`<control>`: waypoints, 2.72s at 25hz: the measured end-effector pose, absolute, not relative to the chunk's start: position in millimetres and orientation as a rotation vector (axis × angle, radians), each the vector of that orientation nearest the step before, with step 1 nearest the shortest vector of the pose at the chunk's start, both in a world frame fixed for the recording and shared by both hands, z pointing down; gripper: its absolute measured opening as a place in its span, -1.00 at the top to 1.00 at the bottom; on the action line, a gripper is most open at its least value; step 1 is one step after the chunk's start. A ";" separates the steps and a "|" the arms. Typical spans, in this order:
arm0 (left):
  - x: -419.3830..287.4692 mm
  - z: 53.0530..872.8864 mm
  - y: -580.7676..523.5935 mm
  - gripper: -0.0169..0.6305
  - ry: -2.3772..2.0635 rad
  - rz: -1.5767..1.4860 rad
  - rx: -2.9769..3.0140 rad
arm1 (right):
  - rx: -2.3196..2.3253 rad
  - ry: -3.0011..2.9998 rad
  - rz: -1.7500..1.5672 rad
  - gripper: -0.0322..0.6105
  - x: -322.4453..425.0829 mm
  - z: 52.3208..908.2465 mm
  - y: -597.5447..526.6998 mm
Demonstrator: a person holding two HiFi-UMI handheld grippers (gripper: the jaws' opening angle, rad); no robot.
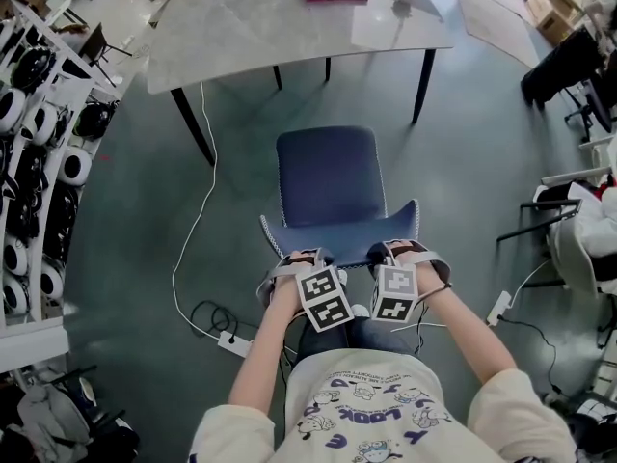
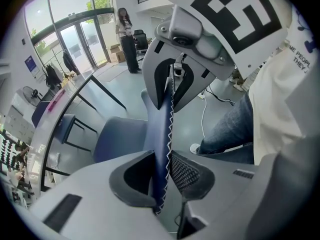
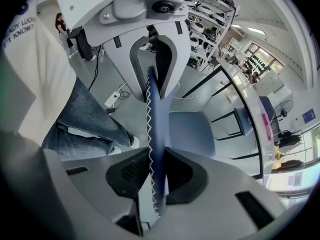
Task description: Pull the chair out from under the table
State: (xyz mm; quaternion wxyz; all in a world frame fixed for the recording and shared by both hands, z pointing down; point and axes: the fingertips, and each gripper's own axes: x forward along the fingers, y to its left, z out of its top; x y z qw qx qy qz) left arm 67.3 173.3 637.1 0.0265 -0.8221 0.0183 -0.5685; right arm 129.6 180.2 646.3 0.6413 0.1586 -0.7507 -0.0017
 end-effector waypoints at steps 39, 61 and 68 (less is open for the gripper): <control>59.2 622.3 228.1 0.58 0.444 -1.646 -2.635 | 0.448 -1.795 -0.105 0.53 123.0 643.0 234.5; 24.2 451.2 154.9 0.77 1.425 -0.932 -2.791 | 1.328 -2.236 0.004 0.47 151.1 443.3 170.8; 9.4 374.6 140.7 0.84 1.727 -0.538 -2.713 | 1.627 -2.281 -0.018 0.64 176.7 377.2 155.3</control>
